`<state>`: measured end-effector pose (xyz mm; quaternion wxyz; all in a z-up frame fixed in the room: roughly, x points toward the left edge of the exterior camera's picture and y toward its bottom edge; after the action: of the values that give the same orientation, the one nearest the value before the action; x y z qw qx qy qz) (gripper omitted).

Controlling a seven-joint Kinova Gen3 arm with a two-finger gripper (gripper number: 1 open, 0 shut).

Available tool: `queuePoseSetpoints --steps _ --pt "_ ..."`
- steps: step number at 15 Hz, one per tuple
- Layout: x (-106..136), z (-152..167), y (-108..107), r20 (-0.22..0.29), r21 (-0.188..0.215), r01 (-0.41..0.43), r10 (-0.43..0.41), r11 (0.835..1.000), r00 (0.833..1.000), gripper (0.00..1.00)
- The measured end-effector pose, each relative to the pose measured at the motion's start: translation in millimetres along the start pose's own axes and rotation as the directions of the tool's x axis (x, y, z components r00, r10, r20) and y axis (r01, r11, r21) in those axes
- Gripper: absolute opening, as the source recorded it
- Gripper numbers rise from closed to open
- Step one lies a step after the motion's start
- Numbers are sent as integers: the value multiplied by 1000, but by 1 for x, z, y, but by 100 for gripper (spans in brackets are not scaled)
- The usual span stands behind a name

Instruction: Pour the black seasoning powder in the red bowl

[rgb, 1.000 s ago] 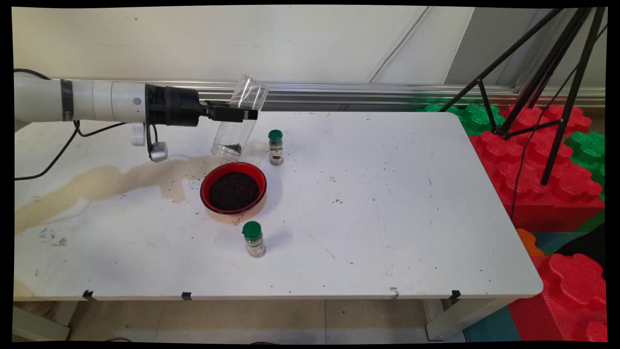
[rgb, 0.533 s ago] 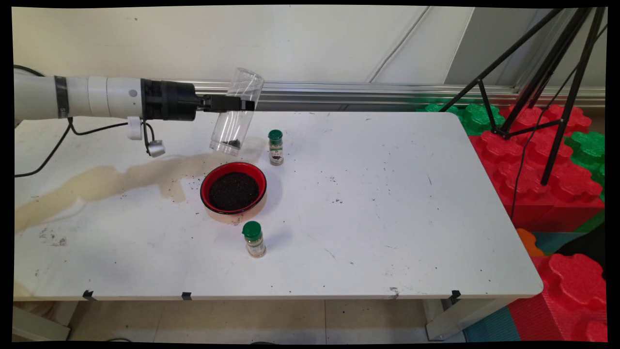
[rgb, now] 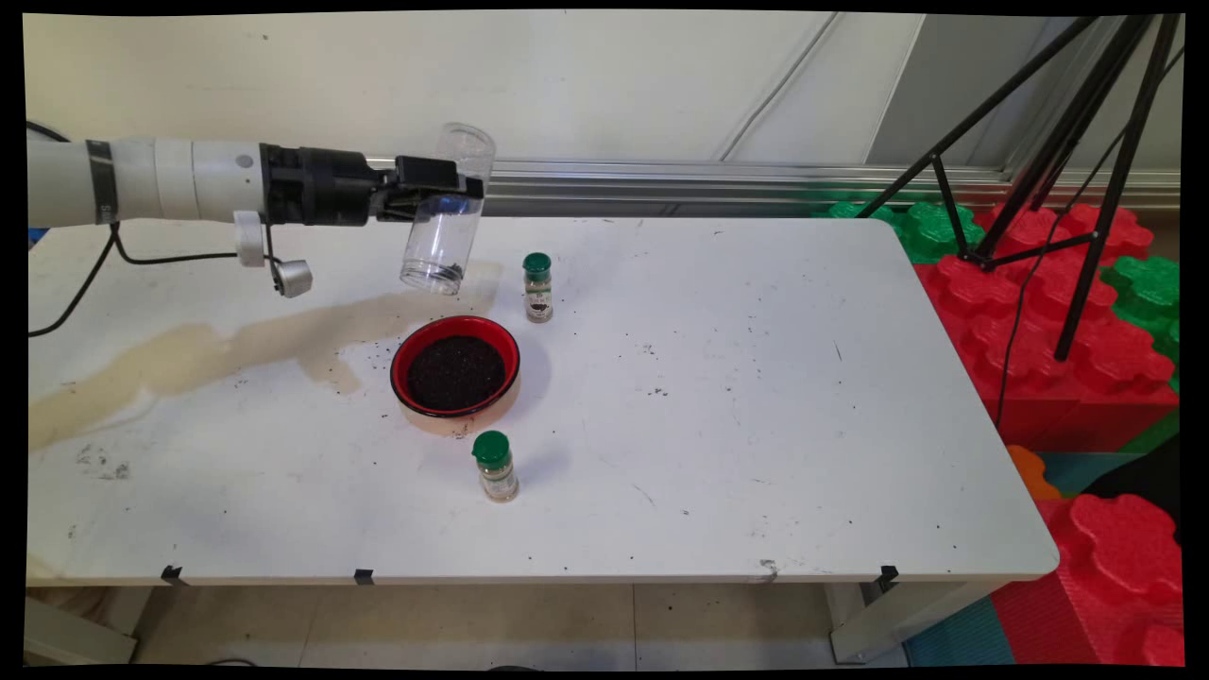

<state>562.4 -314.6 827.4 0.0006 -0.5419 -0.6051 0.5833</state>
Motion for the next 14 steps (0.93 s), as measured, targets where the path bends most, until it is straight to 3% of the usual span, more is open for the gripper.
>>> queuePoseSetpoints --steps 3,6,10,14 --pt "-2 -4 0 7 -18 86 -86 996 996 0" --pt "-4 -7 0 21 -33 192 -191 981 981 0" --pt "-8 -13 -1 44 -44 360 -358 932 933 0" --pt "-12 -18 -2 64 -58 512 -509 857 858 0"
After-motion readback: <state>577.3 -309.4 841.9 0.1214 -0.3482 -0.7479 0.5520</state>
